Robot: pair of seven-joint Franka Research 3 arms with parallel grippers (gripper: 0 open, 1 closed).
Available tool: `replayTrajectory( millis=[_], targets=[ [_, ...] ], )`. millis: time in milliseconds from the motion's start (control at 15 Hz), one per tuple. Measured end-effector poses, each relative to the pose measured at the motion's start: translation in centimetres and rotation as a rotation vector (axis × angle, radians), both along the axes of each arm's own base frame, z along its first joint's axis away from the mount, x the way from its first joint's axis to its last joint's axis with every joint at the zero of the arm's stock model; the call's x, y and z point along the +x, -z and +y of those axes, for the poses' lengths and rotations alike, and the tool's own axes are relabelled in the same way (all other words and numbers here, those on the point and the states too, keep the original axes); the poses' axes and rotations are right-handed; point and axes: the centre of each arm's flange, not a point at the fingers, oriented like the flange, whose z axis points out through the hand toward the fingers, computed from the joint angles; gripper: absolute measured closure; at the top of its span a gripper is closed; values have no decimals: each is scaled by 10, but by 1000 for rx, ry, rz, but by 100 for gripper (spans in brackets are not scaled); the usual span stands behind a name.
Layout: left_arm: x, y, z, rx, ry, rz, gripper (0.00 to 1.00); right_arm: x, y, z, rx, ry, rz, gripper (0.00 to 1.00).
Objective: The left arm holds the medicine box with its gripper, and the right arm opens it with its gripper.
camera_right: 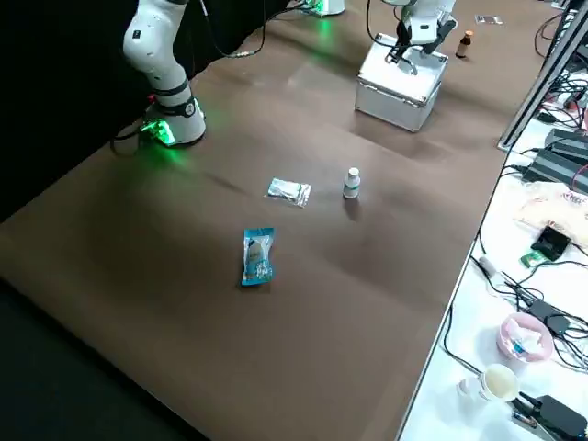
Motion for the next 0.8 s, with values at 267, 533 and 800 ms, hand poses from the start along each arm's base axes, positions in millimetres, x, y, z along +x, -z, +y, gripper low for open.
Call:
replayTrajectory(
  millis=[267, 533, 800],
  targets=[
    [0, 0, 0, 0, 0, 0, 70, 3, -3, -17, 0, -12, 20, 88],
    [0, 0, 0, 1, 1, -1, 70, 8, -2, -39, -4, -24, 44, 88],
    [1, 2, 1, 4, 0, 0, 70, 12, 7, -64, -14, -39, 68, 88]
  ],
)
